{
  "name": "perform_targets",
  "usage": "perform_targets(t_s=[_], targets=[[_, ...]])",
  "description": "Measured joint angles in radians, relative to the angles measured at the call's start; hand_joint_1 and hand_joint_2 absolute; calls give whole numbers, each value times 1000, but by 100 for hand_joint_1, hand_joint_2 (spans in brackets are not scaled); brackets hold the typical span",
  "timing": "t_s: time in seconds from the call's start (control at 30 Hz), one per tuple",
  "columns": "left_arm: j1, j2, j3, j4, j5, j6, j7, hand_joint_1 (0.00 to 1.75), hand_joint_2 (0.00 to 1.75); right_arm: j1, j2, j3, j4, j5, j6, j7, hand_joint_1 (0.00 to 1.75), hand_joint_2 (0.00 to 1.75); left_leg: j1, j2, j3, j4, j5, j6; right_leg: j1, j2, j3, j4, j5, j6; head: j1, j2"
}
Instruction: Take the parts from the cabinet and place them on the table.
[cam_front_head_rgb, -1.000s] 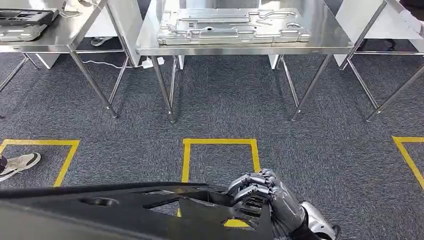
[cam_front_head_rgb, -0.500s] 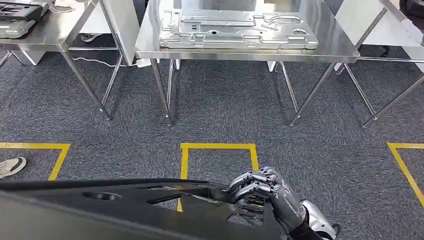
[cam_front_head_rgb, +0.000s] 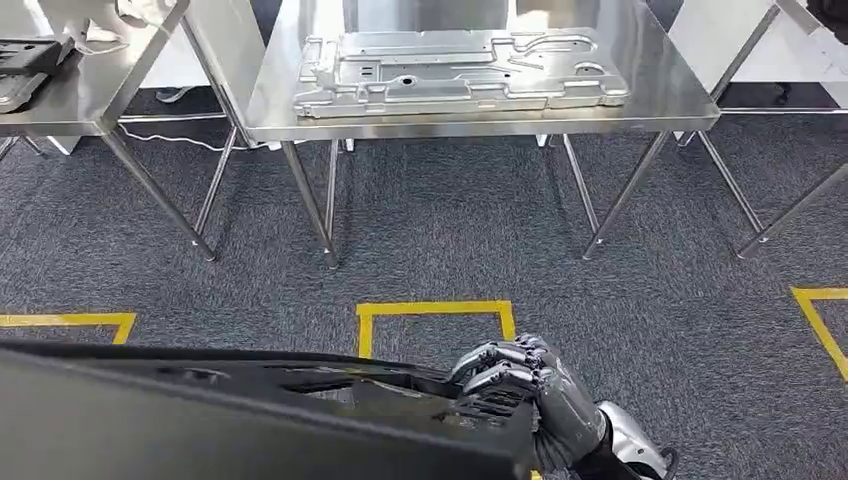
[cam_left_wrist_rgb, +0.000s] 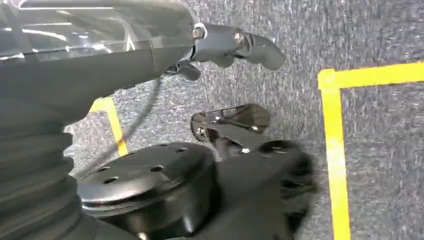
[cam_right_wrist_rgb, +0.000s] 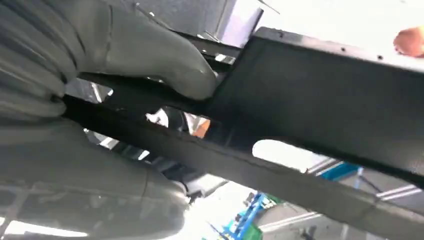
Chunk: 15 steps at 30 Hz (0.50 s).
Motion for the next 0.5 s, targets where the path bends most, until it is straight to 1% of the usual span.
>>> perform_targets(t_s=[0.03,0.07,0.1,0.13,0.17,0.2,0.23,0.27,0.3,0.33,0.37,0.4,0.43,0.47,0.5], targets=[[1,0,0,0,1,0,0,0,175,3,0,0,0,-8,2,3,175,175,0,0,-13,-5,2,-1,0,2,14,0,-10,1,0,0],[1,1,0,0,2,0,0,0,175,4,0,0,0,-15,5,6,175,175,1,0,-9,-49,30,-2,-1,5,31,0,-21,3,0,0],[0,2,0,0,2,0,0,0,175,4,0,0,0,-17,6,7,175,175,1,0,6,-121,85,0,-3,6,48,0,-33,5,0,0],[1,2,0,0,2,0,0,0,175,4,0,0,0,-18,6,8,175,175,2,0,23,-205,155,0,-4,6,64,0,-45,9,0,0],[3,2,0,0,2,0,0,0,175,5,0,0,0,-19,6,8,175,175,3,0,25,-256,224,2,-4,7,63,0,-56,14,0,0],[2,2,0,0,2,0,0,0,175,6,0,0,1,-20,6,8,175,175,1,1,21,-252,169,7,0,11,73,6,-64,20,0,0],[1,3,0,0,2,0,0,0,175,4,0,0,1,-21,6,8,175,175,-1,1,25,-251,195,14,1,10,70,3,-71,27,0,0],[3,3,1,0,2,0,0,0,175,6,0,1,1,-20,6,9,175,175,-3,2,24,-252,192,22,1,10,82,5,-72,35,0,0],[1,3,0,0,2,0,0,0,175,6,0,1,1,-21,6,8,175,175,-4,2,27,-254,190,28,1,10,86,0,-72,37,0,0],[-1,3,0,0,2,0,-1,0,175,5,0,1,1,-22,6,9,175,175,2,0,36,-258,188,33,1,10,85,7,-75,40,0,0],[-2,5,0,0,2,1,-1,0,175,6,-1,1,1,-22,6,8,175,175,5,0,47,-263,184,38,-1,7,72,38,-73,44,0,0],[-3,5,0,0,2,2,-2,0,175,6,-1,1,1,-22,6,8,175,175,6,0,55,-267,179,44,-1,7,34,98,-86,48,2,0],[-3,5,0,0,2,2,-2,0,175,6,-1,1,1,-23,6,8,175,175,6,1,61,-270,175,46,-3,6,-14,169,-110,50,2,0],[-2,5,0,0,2,2,-2,0,175,8,-2,2,1,-23,6,8,175,175,6,0,67,-271,168,45,-3,6,-64,236,-140,52,2,0],[-1,5,0,0,1,1,-2,0,175,11,-3,2,1,-23,6,9,175,175,6,0,75,-271,160,45,-3,6,-107,283,-161,52,2,0]])
